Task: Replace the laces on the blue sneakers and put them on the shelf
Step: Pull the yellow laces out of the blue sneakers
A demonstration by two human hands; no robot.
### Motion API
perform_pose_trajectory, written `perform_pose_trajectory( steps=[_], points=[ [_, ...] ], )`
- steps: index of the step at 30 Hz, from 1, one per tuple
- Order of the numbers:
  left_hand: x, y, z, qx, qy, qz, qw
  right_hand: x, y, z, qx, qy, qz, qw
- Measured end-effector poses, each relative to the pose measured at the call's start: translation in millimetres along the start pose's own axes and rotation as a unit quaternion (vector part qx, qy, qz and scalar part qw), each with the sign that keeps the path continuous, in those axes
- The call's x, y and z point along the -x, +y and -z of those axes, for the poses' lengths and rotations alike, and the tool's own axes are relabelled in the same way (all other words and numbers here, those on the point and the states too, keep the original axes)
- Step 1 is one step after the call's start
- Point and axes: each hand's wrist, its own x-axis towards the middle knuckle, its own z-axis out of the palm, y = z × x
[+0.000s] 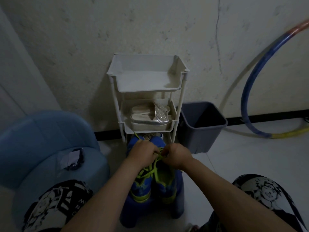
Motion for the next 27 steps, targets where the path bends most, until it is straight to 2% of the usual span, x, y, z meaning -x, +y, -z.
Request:
perform_pose_trajectory(
  steps=[3, 6, 9, 11, 15, 17, 20, 24, 27],
  points=[
    [0, 2, 6, -0.031, 0.009, 0.000, 0.999, 0, 0, 0, -0.011, -0.001, -0.005, 1.000],
    [0, 10, 5, 0.049, 0.071, 0.112, 0.990, 0, 0, 0, -0.011, 0.000, -0.011, 1.000],
    [-4, 4, 7, 0.215, 0.098, 0.264, 0.935, -1, 2, 0, -0.006, -0.007, -0.009, 1.000],
    [-5, -2, 10, 0.287, 0.095, 0.301, 0.905, -1, 2, -1, -0.005, -0.008, -0.008, 1.000],
    [-2, -4, 11, 0.241, 0.070, 0.242, 0.937, -1, -1, 0, -0.001, 0.016, 0.001, 1.000],
    [-1, -4, 11, 0.169, 0.084, 0.153, 0.970, -2, -3, 0, -0.010, 0.019, -0.004, 1.000],
    [-1, 2, 9, 0.104, 0.032, 0.027, 0.994, -6, -6, 1, -0.044, 0.029, -0.014, 0.999],
    [2, 10, 14, -0.009, 0.020, 0.030, 0.999, -7, -9, 6, -0.115, 0.051, -0.007, 0.992],
    [3, 10, 19, 0.082, 0.008, 0.069, 0.994, -6, -6, 8, -0.107, 0.024, -0.009, 0.994]
  ],
)
